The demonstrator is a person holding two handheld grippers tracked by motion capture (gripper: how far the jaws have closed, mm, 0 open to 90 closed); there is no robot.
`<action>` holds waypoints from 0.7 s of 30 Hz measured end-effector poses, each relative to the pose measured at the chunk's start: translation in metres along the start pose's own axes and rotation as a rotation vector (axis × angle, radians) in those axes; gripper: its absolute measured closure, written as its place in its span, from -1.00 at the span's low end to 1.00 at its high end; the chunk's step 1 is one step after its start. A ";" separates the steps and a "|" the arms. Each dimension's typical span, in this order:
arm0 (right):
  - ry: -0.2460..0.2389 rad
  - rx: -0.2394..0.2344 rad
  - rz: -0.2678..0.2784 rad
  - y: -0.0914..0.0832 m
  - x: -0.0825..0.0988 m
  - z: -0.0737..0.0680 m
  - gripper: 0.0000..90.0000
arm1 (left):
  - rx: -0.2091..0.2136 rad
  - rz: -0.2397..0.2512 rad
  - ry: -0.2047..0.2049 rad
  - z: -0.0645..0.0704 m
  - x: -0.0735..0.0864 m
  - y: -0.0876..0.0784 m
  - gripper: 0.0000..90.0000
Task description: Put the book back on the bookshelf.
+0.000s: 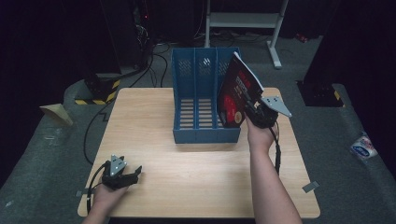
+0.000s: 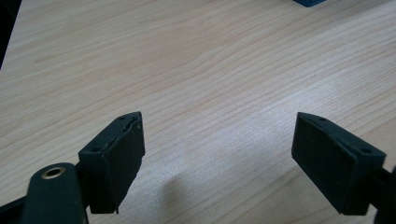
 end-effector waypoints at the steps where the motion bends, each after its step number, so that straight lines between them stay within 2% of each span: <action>1: -0.003 -0.003 -0.003 0.001 -0.001 0.000 0.39 | 0.000 0.000 0.001 0.000 0.000 0.000 -0.61; 2: -0.010 -0.002 -0.003 0.004 -0.002 0.000 0.51 | 0.000 0.000 0.001 0.000 0.000 0.000 -0.61; 3: -0.010 -0.002 -0.003 0.004 -0.002 0.000 0.51 | 0.000 0.000 0.001 0.000 0.000 0.000 -0.61; 4: -0.006 0.005 0.000 0.007 -0.004 0.001 0.74 | -0.001 -0.001 0.002 0.000 0.000 0.000 -0.61; 5: -0.006 0.005 0.000 0.007 -0.004 0.001 0.74 | -0.001 -0.001 0.002 0.000 0.000 0.000 -0.61; 6: 0.008 0.007 0.013 0.010 -0.007 0.001 0.88 | 0.000 -0.001 0.003 0.000 0.000 0.000 -0.61; 9: 0.024 0.008 0.022 0.012 -0.009 0.000 0.91 | 0.000 -0.001 0.002 0.000 0.000 0.000 -0.60; 16: -0.058 0.045 0.065 0.020 -0.015 -0.014 0.92 | 0.004 0.000 0.004 0.000 0.000 0.000 -0.60; 21: -0.063 0.048 0.084 0.025 -0.019 -0.017 0.92 | 0.004 0.002 0.003 0.000 0.000 0.000 -0.60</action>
Point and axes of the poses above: each handheld gripper's, and its own axes: y roughly forward along the jaws, x roughly out of its underside, z roughly to its right, the point moved 7 cm from there along y, roughly forward along the jaws, and after that the axes turned 14 degrees about -x, right-handed, at the moved point
